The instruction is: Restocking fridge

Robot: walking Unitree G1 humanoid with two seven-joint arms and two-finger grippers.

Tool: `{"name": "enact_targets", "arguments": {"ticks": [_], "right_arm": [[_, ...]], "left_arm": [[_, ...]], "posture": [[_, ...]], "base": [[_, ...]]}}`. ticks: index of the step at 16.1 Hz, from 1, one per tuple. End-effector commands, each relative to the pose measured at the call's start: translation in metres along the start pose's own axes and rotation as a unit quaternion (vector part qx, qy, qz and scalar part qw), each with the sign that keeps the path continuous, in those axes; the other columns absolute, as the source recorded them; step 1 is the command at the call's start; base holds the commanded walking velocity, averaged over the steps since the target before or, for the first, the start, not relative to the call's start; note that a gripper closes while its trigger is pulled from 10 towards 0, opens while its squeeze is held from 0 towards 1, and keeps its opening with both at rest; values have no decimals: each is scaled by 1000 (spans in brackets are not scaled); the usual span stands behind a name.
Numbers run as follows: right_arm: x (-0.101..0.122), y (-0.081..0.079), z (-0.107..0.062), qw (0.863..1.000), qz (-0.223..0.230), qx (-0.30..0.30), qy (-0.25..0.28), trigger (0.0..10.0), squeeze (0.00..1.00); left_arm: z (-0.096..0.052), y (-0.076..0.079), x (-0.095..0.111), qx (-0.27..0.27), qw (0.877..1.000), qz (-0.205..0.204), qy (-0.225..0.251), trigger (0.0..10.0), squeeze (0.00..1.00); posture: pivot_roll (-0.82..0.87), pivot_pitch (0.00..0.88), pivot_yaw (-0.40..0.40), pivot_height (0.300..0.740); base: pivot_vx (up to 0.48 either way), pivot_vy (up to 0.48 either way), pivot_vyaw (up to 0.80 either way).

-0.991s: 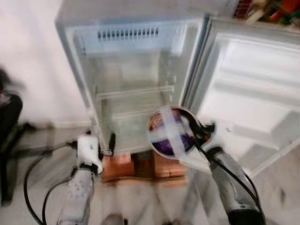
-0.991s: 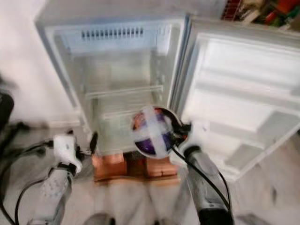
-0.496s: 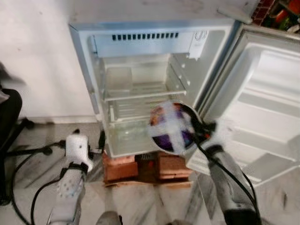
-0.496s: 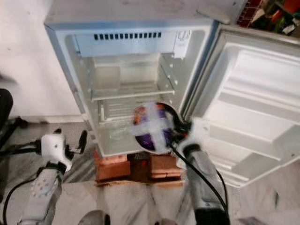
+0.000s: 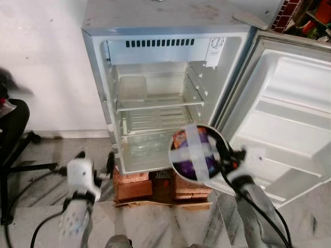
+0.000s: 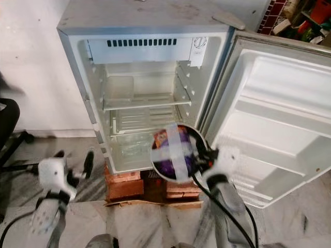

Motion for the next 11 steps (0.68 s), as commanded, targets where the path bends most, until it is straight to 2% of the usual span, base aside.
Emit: {"name": "enact_targets", "arguments": {"ticks": [1,2,5,11], "right_arm": [[10,6,-3,1000,-12,-6,22,10000,0],[8,7,-5,1000,-16,-5,19,10000,0],[10,2,-4,1000,-21,10,18,10000,0],[13,-2,1,999,-29,25,26,10000,0]], "left_arm": [[0,2,4,0,1000,1,6,10000,0],[-1,2,3,0,1000,0,5,10000,0],[0,3,5,-4,1000,2,4,10000,0],[5,6,4,-14,1000,0,1,10000,0]], "posture": [[110,60,-65,740],[110,57,-66,740],[109,57,-67,740],[105,55,-67,740]], "base": [[0,0,0],[0,0,0],[290,0,0],[374,0,0]]}}
Point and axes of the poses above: a point about 5 cm out from each wrist's last joint towards the gripper, its own z axis pointing out of the wrist towards the gripper, its own x axis along the axis of the wrist's last joint, y = z × x, the point moved 2 cm from there along z, pointing out of the wrist towards the gripper, and after that the axes turned 12 degrees about -z, right-handed, at the moved point
